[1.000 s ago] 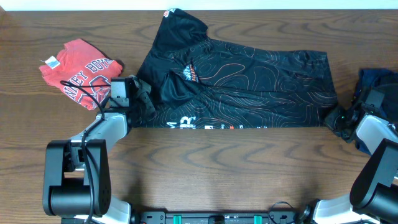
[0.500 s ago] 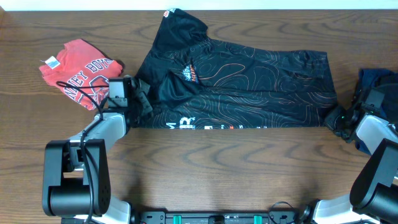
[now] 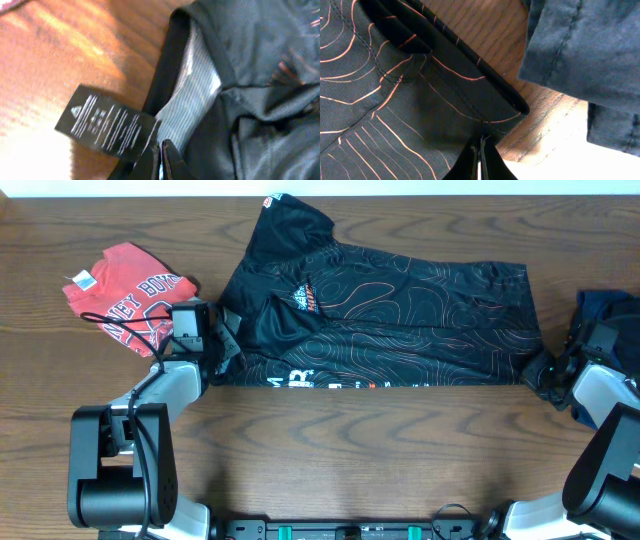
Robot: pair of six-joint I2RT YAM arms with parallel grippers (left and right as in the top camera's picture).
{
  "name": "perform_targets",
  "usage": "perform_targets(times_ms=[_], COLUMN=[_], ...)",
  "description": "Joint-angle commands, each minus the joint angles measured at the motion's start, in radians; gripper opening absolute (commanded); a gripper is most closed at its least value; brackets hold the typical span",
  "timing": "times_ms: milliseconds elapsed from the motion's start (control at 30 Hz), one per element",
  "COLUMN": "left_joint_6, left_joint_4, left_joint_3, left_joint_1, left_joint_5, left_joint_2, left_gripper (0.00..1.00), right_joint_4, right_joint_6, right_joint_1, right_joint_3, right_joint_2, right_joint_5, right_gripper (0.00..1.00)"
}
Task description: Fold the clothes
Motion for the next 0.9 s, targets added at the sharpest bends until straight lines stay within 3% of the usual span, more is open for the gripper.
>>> perform_targets(times_ms=[0,533,867], left_joint_6=[0.008,0.033,0.067], left_joint_4=[-0.046,-0.443,-0.635], left_joint_3=[-0.005,-0.006,-0.005], left_joint_1=[0.004,0.013,0.126], left_joint_5=[0.011,0.004,-0.008], left_joint_2=[0.0,-0.004,-0.052], left_gripper=[0.06,0.06,0.06], right_joint_4=[-0.023,-0.151,-0.267], right_joint_6=[-0.014,-0.013,0.017], right_joint_1=[-0.001,-0.011,-0.079], right_joint_3=[-0.016,-0.016,-0.016], right_joint_2=[0.029,0.028,-0.052], right_joint_5=[0.037,0.138,0.145], right_gripper=[0.04,0.01,0.01])
